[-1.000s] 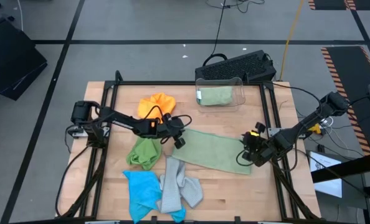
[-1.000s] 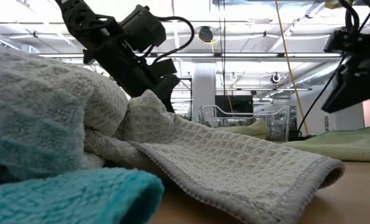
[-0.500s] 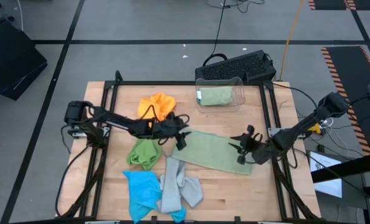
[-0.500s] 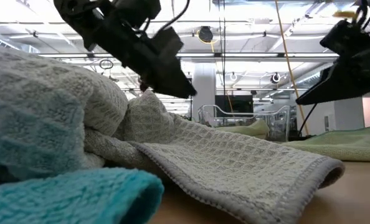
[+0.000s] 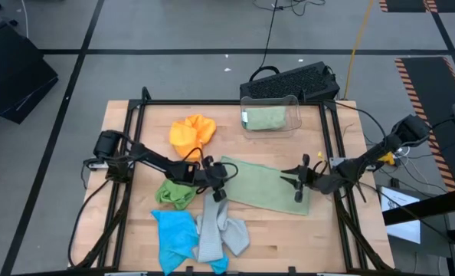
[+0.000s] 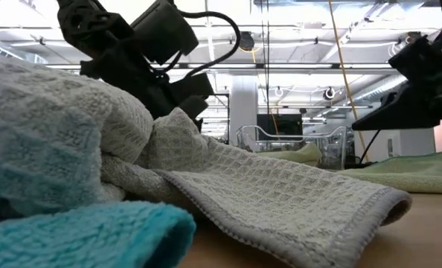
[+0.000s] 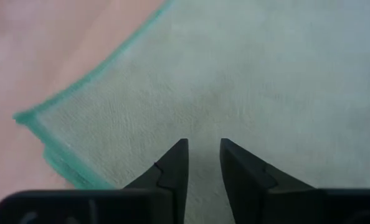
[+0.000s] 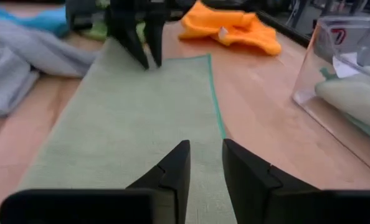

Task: Fold microfiber towels
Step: Fold the light green microfiber towel

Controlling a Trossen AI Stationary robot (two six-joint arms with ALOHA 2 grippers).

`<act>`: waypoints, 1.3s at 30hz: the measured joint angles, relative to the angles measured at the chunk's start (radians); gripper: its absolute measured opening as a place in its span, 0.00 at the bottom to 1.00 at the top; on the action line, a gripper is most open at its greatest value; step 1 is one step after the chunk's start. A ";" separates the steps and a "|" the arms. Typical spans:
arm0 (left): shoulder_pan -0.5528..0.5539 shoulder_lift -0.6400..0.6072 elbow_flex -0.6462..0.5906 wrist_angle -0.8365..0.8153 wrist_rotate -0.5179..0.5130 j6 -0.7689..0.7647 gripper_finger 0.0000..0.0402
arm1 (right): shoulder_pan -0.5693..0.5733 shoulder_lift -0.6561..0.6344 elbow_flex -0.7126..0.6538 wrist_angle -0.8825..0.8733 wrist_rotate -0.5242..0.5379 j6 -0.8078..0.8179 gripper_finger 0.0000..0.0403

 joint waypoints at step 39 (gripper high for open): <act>0.072 -0.202 0.000 -0.367 -0.056 0.002 0.02 | -0.155 0.033 0.456 -1.180 -0.547 0.357 0.00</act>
